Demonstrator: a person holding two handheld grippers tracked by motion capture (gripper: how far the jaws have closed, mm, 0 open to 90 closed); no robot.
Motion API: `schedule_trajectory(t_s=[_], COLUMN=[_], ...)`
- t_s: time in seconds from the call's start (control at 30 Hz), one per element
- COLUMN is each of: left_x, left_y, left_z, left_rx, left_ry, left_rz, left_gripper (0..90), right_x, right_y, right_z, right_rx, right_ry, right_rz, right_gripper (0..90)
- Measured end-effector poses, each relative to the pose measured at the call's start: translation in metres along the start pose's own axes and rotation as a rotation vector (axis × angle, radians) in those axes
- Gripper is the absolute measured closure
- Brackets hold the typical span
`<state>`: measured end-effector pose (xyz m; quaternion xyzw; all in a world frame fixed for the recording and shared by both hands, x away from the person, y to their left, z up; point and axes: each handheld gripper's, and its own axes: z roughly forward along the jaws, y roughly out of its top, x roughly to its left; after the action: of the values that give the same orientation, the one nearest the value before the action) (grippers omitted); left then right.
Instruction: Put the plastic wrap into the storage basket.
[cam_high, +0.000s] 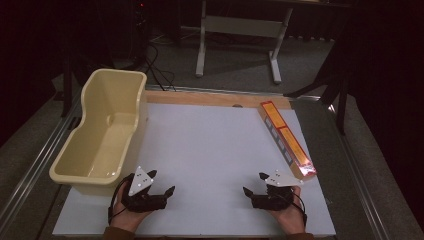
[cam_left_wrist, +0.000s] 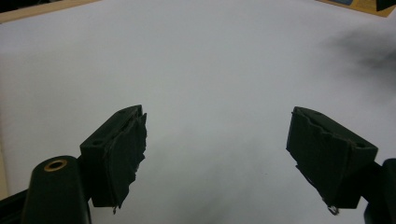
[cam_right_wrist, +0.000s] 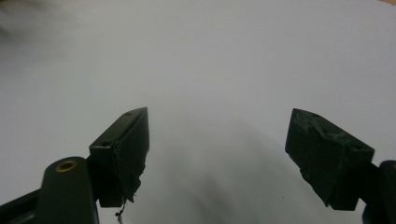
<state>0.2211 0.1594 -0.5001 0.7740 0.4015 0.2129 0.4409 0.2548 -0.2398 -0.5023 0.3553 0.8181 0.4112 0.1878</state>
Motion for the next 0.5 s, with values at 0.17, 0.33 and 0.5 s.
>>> schedule_trajectory(t_s=[0.17, 0.33, 0.5], left_x=[0.0021, 0.0091, 0.0089], left_y=[0.0005, 0.0005, 0.0004], left_z=[-0.0015, -0.0024, -0.0002], left_rx=[-0.018, -0.025, -0.007], left_ry=[0.011, 0.033, 0.042], left_rz=[0.005, -0.018, -0.018], left_gripper=[20.7, 20.6, 21.3], right_x=[0.0008, 0.0015, 0.0042], right_y=[0.0002, 0.0021, 0.0041], right_z=[-0.0026, -0.0026, -0.0014], right_rx=[-0.012, -0.017, -0.011], right_ry=[0.014, 0.028, 0.029], right_rz=[-0.008, -0.014, -0.031], right_gripper=[21.9, 21.7, 21.2])
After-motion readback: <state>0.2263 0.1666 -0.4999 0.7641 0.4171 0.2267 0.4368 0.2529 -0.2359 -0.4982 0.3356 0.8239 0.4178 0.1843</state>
